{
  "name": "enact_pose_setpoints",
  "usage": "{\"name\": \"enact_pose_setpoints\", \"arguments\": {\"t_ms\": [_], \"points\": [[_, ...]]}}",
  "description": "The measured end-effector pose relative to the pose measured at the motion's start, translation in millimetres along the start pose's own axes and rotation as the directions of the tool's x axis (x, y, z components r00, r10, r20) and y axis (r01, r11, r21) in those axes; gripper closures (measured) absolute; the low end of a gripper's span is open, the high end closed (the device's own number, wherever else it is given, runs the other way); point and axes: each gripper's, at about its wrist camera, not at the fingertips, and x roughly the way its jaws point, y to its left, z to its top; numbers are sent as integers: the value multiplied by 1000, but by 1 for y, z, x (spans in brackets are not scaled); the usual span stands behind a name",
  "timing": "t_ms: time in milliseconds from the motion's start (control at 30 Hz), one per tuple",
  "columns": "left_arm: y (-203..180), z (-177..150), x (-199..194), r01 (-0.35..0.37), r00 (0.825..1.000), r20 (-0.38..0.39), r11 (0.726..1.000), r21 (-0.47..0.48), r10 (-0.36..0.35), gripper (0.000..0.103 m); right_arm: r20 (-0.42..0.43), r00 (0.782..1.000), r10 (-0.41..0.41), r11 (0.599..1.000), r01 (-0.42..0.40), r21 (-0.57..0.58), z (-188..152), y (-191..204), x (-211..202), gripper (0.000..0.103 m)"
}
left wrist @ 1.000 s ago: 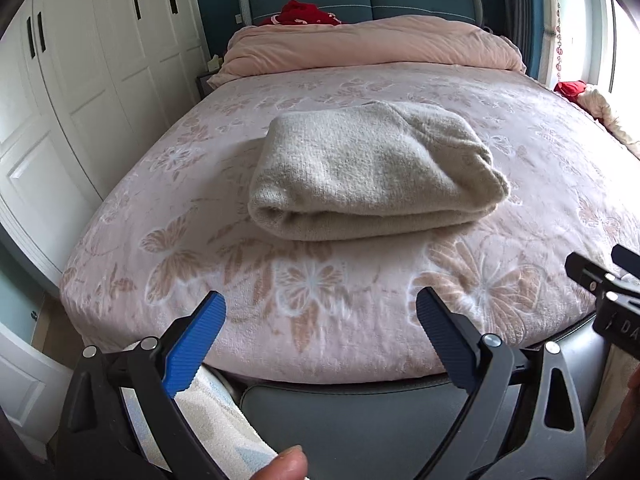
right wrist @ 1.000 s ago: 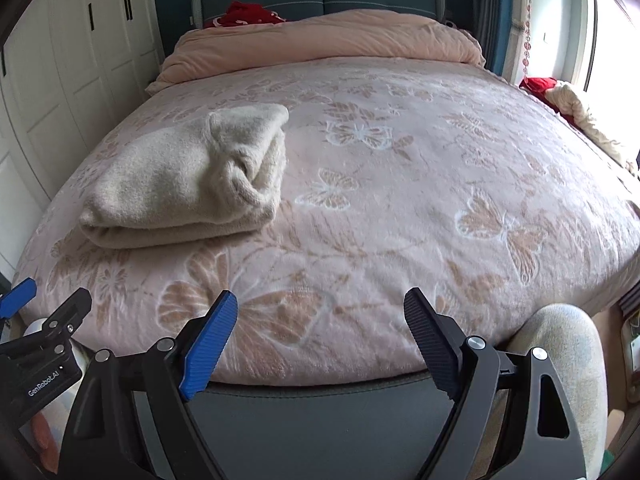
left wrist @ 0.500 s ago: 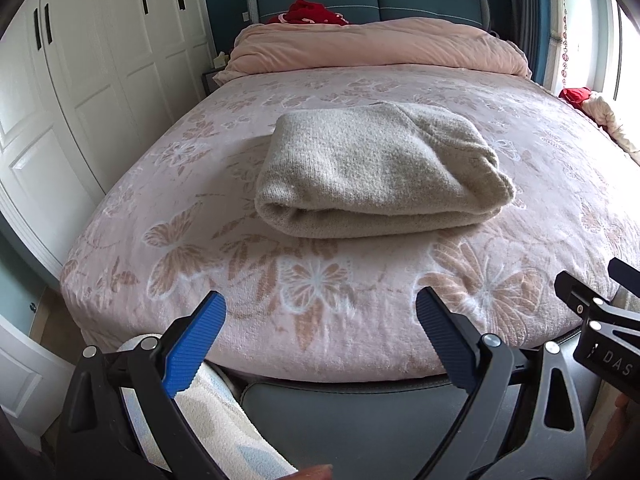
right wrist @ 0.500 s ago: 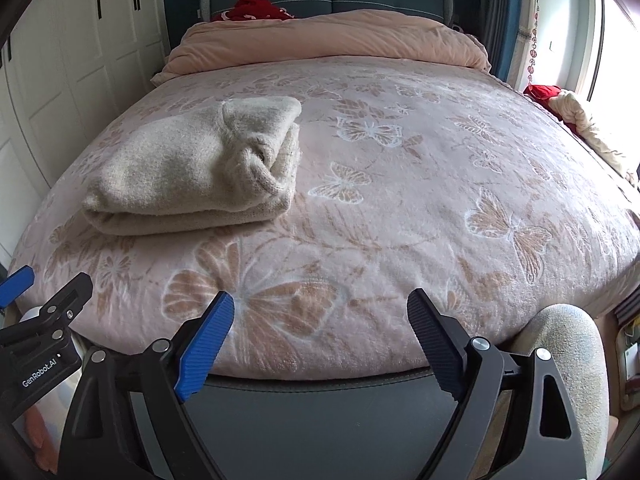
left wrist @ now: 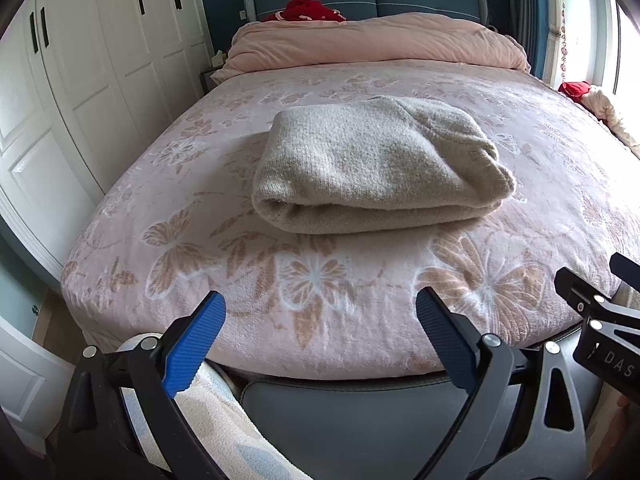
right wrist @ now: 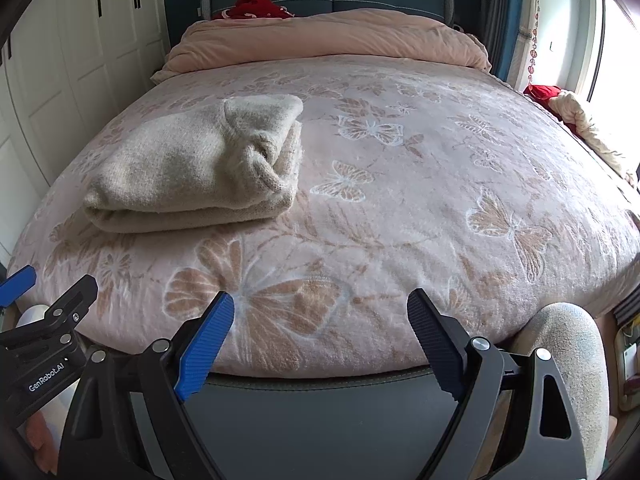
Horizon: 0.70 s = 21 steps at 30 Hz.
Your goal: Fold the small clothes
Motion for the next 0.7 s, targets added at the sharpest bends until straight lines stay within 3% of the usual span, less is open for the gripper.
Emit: {"name": "enact_pose_setpoints", "arguments": {"t_ms": [700], "points": [[-4,0,-1,-28,1000,11,999,19,27,10,2,1000,17,1000,-17,-14,2,18,-4,17]]}}
